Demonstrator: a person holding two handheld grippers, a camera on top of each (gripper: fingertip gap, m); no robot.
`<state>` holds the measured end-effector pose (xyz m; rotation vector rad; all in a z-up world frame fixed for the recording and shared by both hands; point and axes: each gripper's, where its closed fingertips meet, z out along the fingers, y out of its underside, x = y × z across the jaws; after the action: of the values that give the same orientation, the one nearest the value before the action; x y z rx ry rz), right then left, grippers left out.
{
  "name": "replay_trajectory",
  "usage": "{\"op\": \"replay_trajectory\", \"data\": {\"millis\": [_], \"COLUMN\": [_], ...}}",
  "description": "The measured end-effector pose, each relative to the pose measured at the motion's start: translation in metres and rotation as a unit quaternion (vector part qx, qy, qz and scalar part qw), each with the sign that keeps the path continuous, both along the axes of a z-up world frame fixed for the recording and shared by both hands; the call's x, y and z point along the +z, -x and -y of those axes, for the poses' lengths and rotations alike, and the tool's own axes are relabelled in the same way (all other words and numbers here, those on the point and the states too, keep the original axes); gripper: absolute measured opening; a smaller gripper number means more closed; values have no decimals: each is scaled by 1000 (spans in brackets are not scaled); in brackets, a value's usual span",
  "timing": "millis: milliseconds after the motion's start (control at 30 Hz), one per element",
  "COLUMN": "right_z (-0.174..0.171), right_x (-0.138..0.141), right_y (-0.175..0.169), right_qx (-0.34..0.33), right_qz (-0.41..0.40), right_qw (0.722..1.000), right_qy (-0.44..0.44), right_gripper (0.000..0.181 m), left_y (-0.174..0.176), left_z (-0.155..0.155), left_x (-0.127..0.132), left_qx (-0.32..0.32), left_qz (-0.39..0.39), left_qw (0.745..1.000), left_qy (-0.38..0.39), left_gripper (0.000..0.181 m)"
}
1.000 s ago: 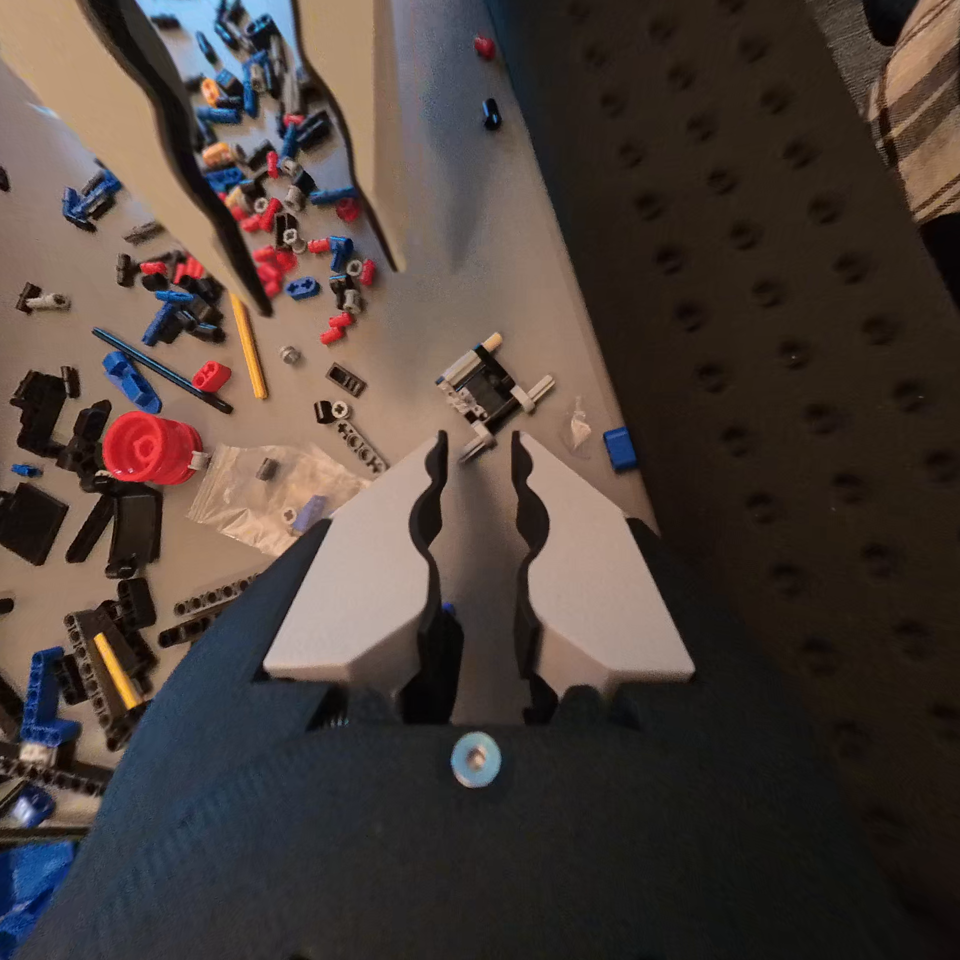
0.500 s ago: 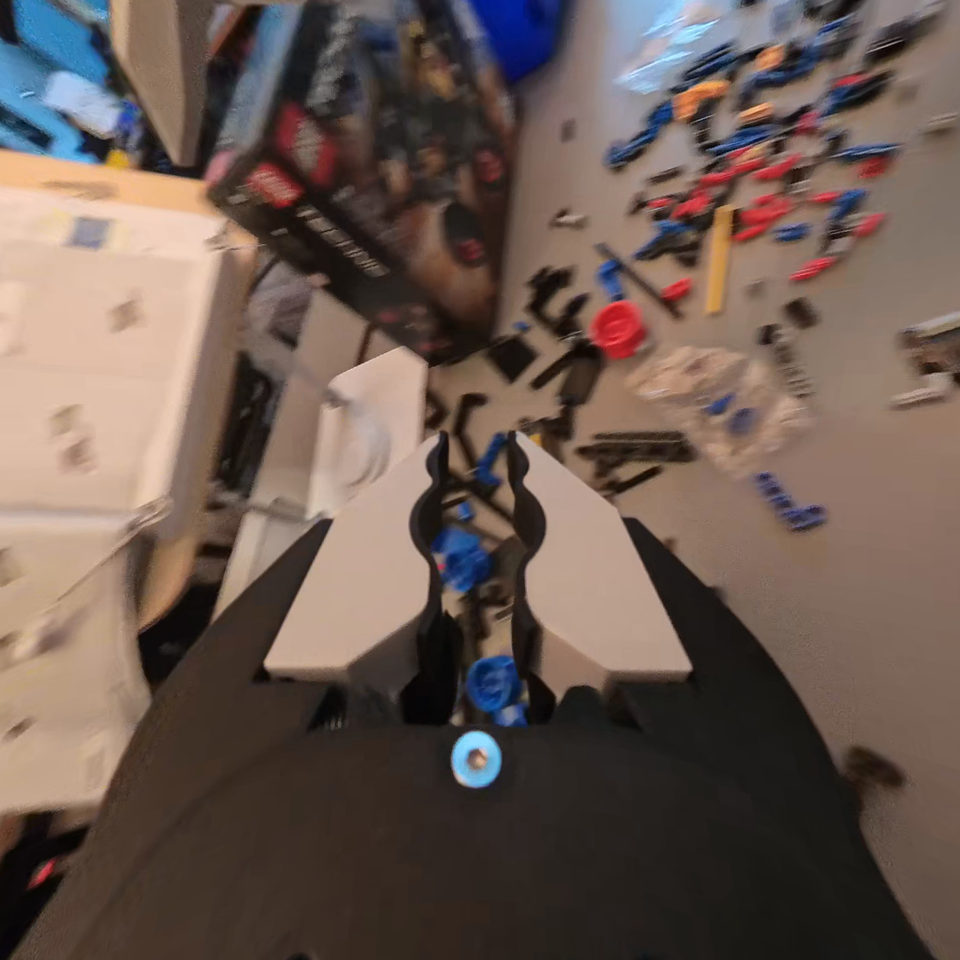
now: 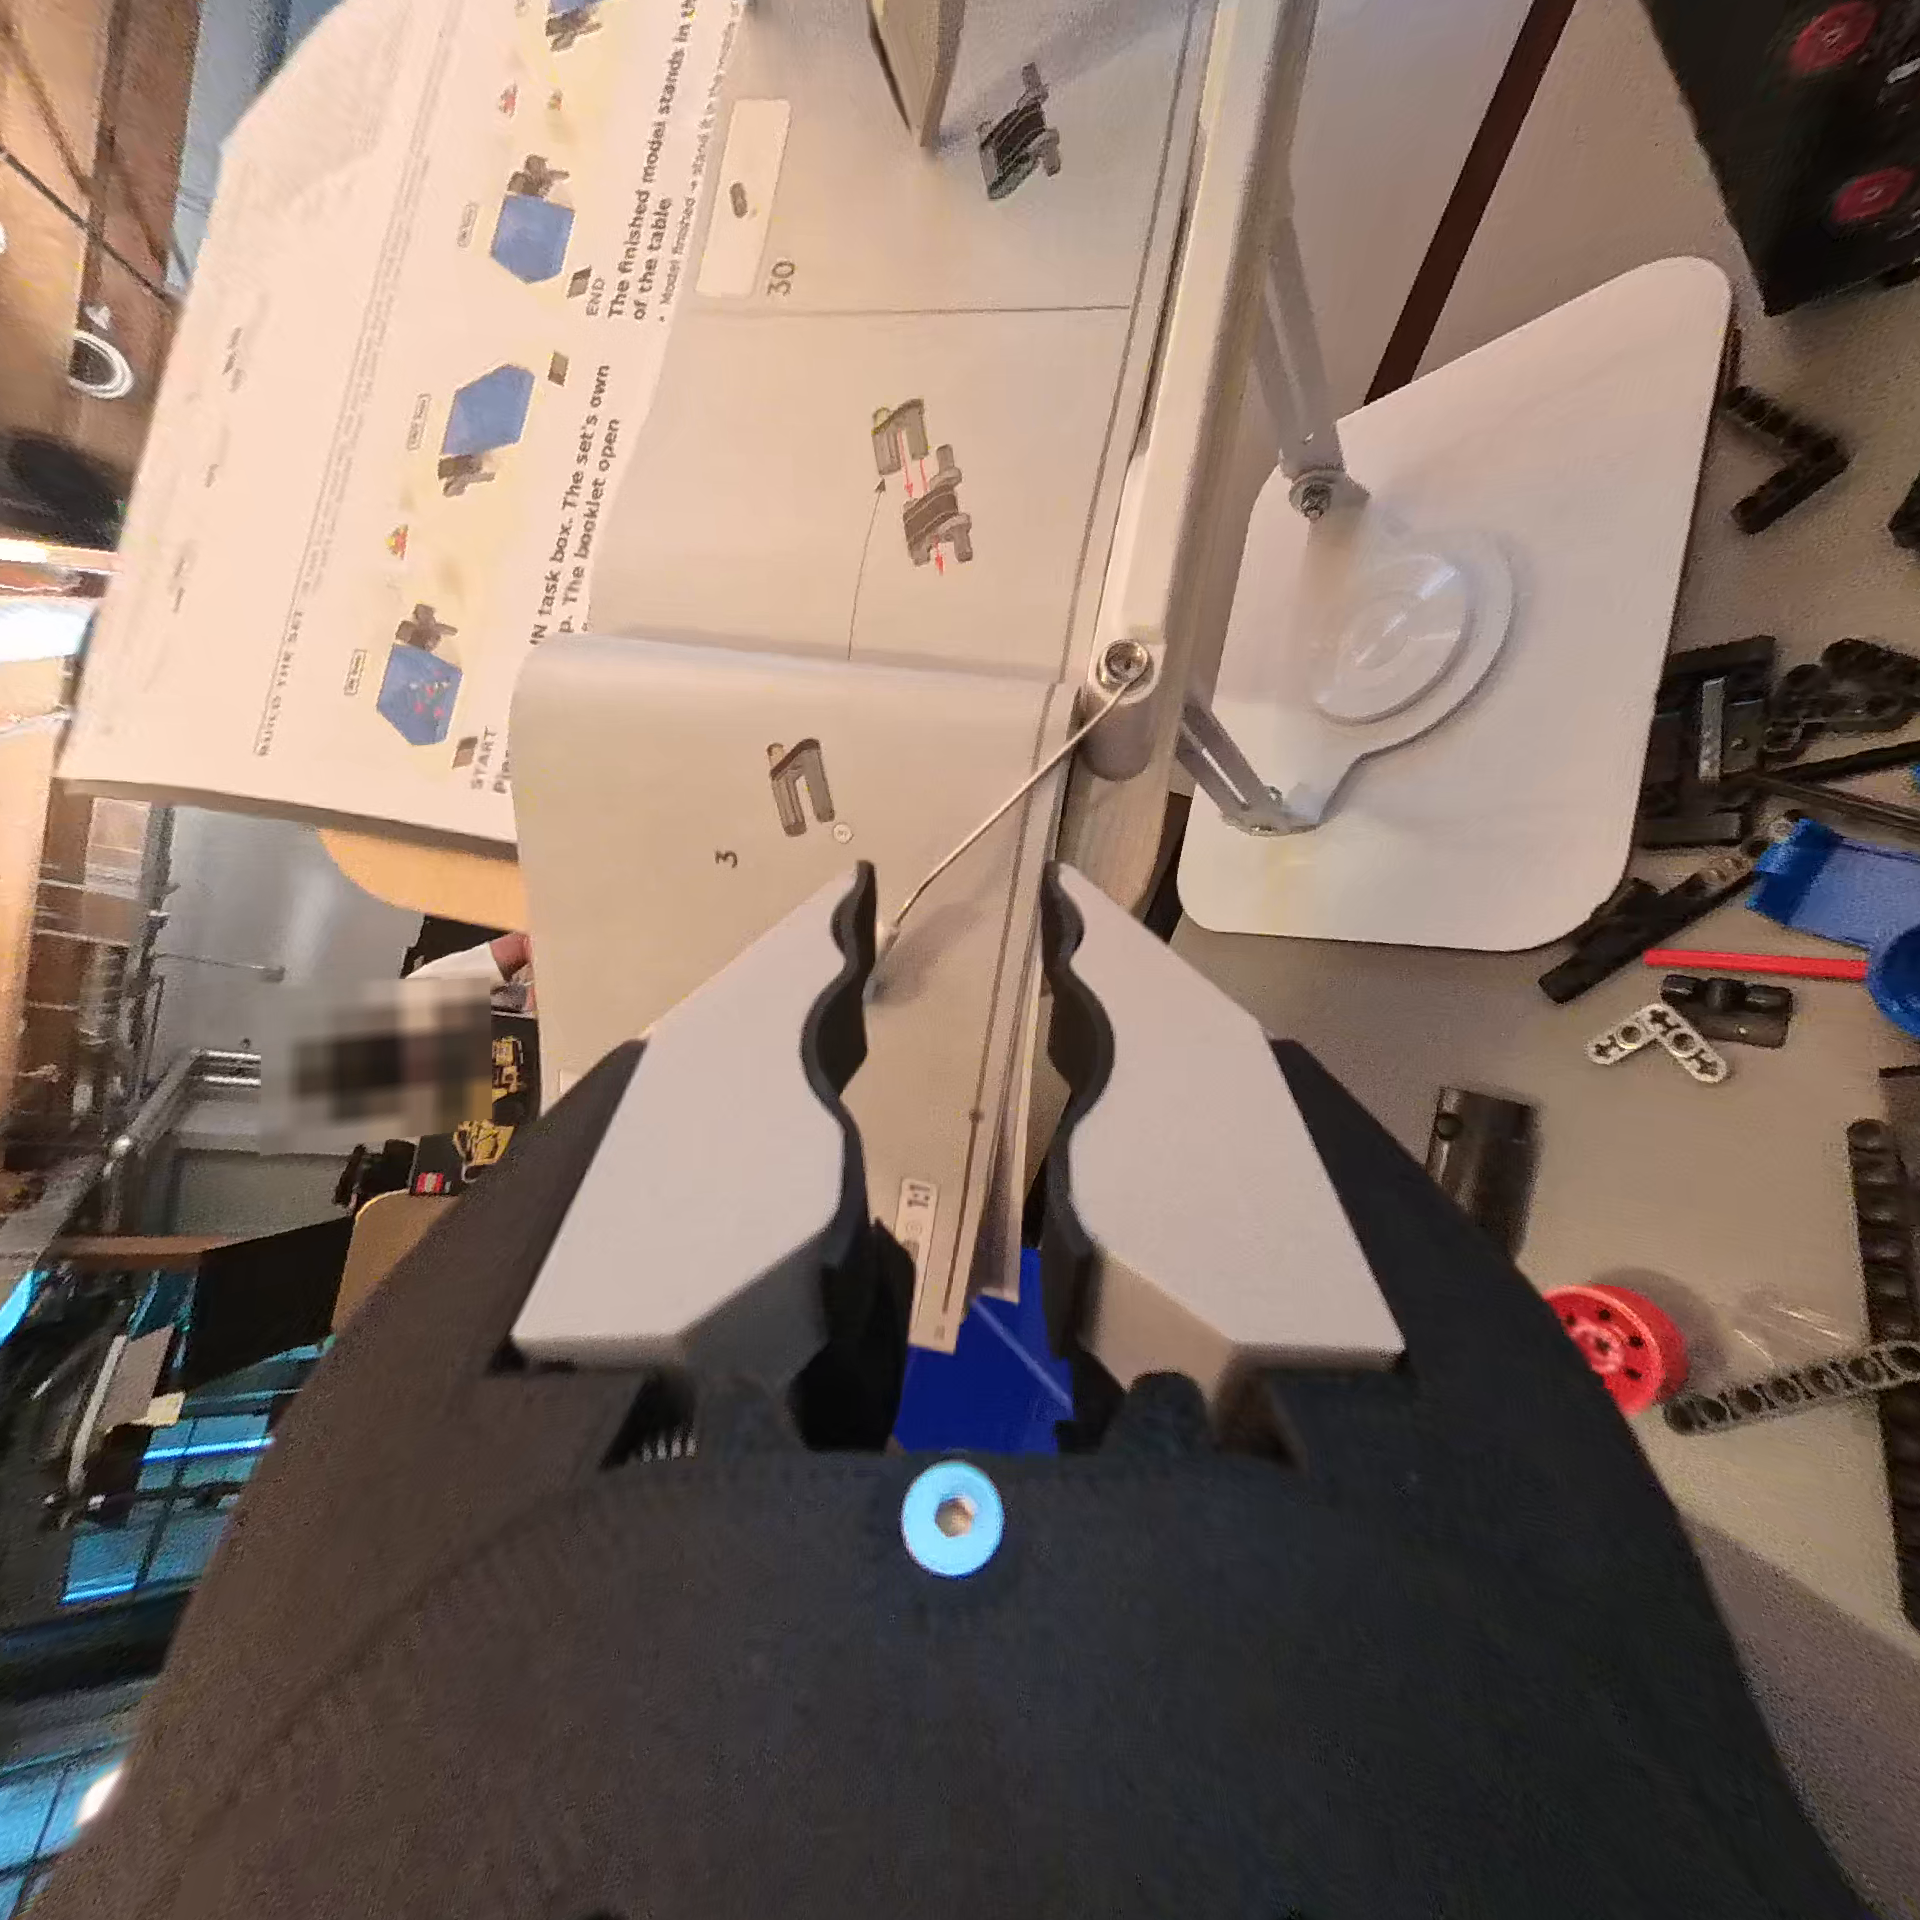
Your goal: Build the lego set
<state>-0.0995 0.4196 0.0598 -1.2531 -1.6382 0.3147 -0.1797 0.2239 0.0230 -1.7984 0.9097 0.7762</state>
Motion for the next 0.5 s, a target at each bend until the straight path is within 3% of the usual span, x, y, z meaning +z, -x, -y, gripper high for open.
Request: {"op": "replay_trajectory", "data": {"millis": [200,500], "right_z": [1,5], "right_x": [-2,-4], "right_y": [-2,0], "right_qx": [10,21], "right_qz": [-4,-1], "right_qw": [1000,1000], "right_qy": [2,4], "right_gripper": [50,28], "left_y": [3,0], "left_z": [-13,-8], "left_x": [-18,-24], "left_qx": [-2,-5], "left_qz": [0,-9], "left_qw": [1000,1000], "left_qy": [20,19], "left_gripper": [28,3]}}
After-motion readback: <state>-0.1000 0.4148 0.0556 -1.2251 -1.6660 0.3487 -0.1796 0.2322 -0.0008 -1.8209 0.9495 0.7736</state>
